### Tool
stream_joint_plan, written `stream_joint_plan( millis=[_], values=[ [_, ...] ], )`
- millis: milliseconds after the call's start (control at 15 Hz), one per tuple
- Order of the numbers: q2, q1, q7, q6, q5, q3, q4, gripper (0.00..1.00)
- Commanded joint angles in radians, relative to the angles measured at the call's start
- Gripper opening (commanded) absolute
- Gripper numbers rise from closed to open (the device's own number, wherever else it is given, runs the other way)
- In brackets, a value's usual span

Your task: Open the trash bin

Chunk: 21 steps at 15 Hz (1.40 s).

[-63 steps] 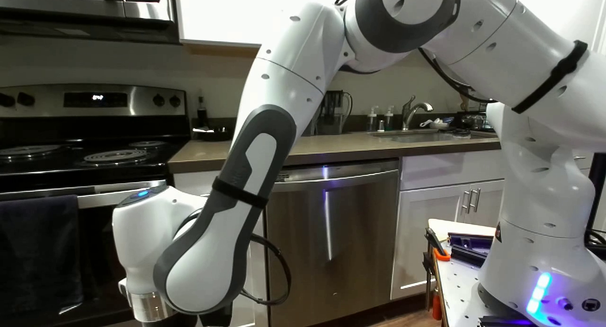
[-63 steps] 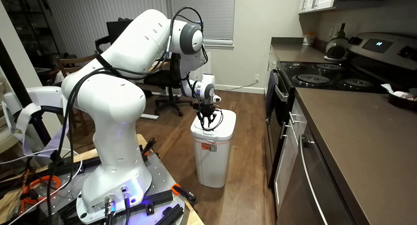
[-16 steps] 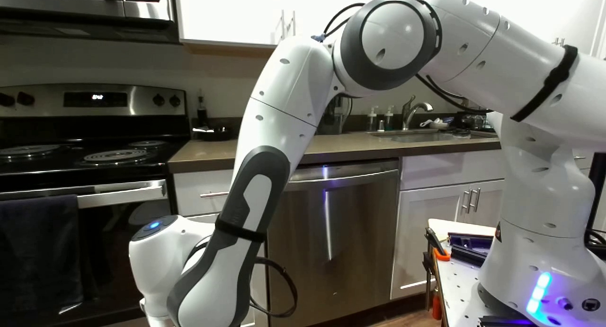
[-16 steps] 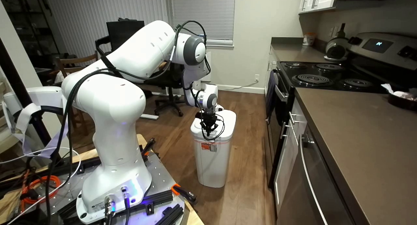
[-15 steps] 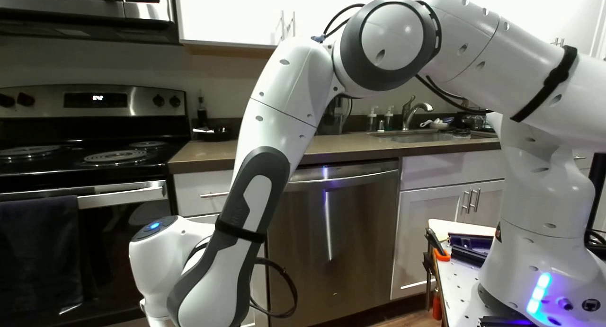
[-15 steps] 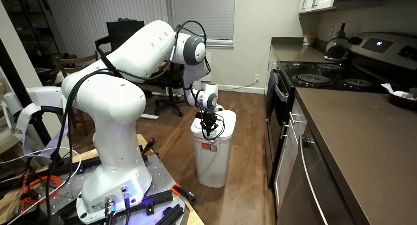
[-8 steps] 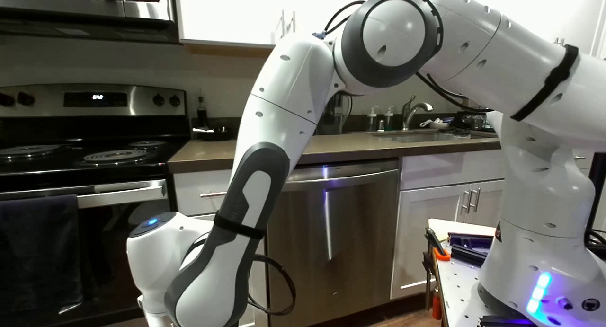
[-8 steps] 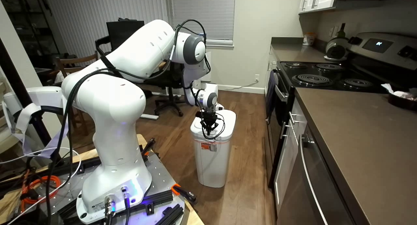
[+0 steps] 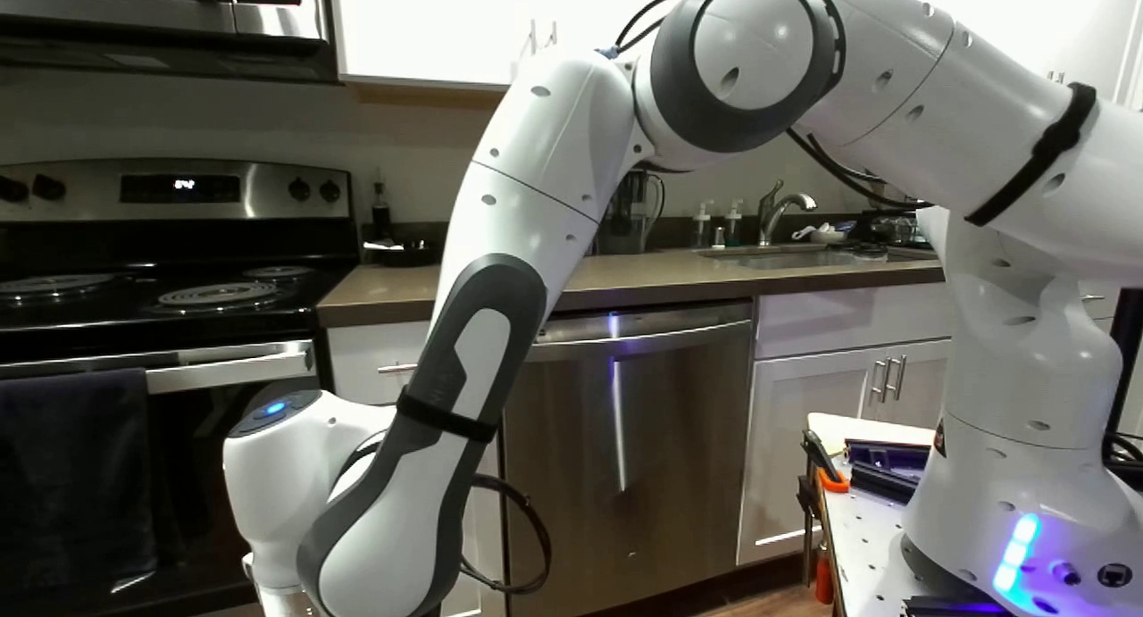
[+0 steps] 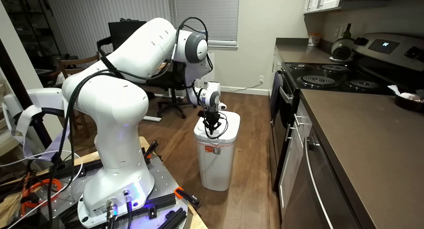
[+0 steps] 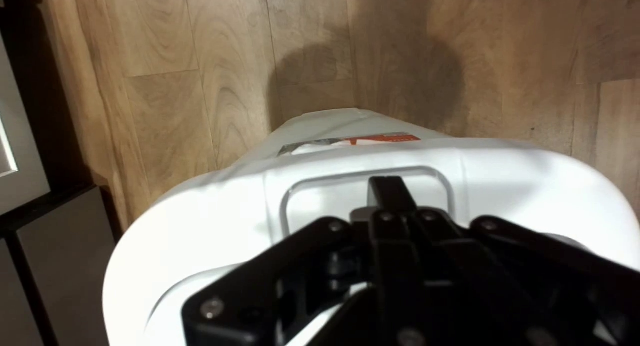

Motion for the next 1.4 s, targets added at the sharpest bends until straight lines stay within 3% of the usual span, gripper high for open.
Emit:
stream_joint_plan(
  millis=[0,200,667,1000,1333],
  values=[
    [-0.001,-0.003,0.007,-0.005,-0.011,0.004,-0.009,0.0],
    [0.036,0.02,0.026,0.033,-0.033,-0.029,0.017,0.0],
    [0.085,0.022,0.019,0.093,-0.044,-0.039,0.05,0.0],
    [-0.085,0.009,0.012,0.096,-0.037,-0.018,-0.125,0.0],
    [-0.257,-0.016,-0.001,0.025,-0.011,0.037,-0.269,0.0]
  ],
)
